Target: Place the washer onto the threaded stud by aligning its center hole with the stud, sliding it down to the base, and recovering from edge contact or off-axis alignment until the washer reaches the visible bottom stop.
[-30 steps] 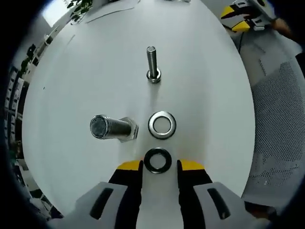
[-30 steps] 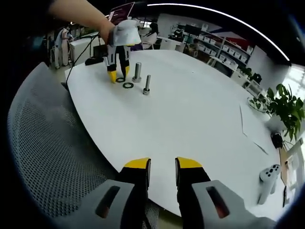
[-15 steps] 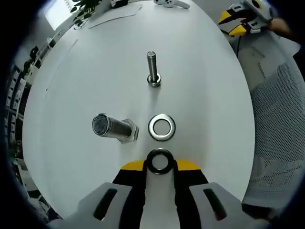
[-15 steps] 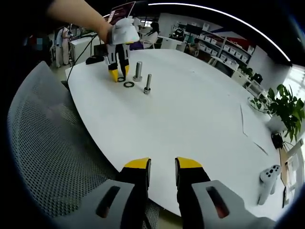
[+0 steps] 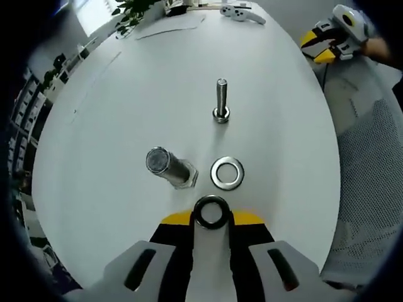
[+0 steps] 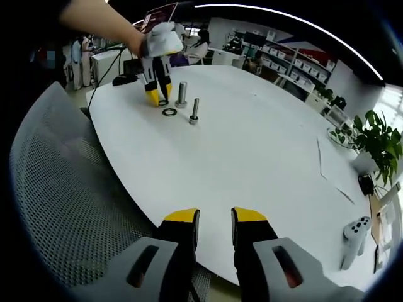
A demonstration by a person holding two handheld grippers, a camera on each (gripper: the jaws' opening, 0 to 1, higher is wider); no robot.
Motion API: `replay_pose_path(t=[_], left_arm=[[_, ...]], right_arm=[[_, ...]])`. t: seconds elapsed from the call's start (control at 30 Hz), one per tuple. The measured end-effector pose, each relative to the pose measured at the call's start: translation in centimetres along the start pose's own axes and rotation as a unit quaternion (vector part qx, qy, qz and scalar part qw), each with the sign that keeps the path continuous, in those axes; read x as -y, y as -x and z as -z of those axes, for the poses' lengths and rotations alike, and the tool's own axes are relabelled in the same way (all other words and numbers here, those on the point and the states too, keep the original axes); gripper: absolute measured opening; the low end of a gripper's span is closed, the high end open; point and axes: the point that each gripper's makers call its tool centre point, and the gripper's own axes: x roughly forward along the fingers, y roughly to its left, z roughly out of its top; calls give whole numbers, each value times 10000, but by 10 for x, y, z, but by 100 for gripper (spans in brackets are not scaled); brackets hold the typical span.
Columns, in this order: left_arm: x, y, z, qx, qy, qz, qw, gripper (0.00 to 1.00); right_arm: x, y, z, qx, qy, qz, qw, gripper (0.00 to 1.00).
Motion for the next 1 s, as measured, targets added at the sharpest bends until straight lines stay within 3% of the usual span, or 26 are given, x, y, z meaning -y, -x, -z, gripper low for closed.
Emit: replay_pose_path(t=[0.63, 1.0], left_arm=[[-2, 38, -9, 195, -245, -176, 9994, 19], [-10, 53, -37, 369, -392, -288, 9981, 18]], right_arm=[[0, 0, 1, -26, 11, -1, 10000, 23], [0, 0, 1, -33, 8, 1, 10000, 23]])
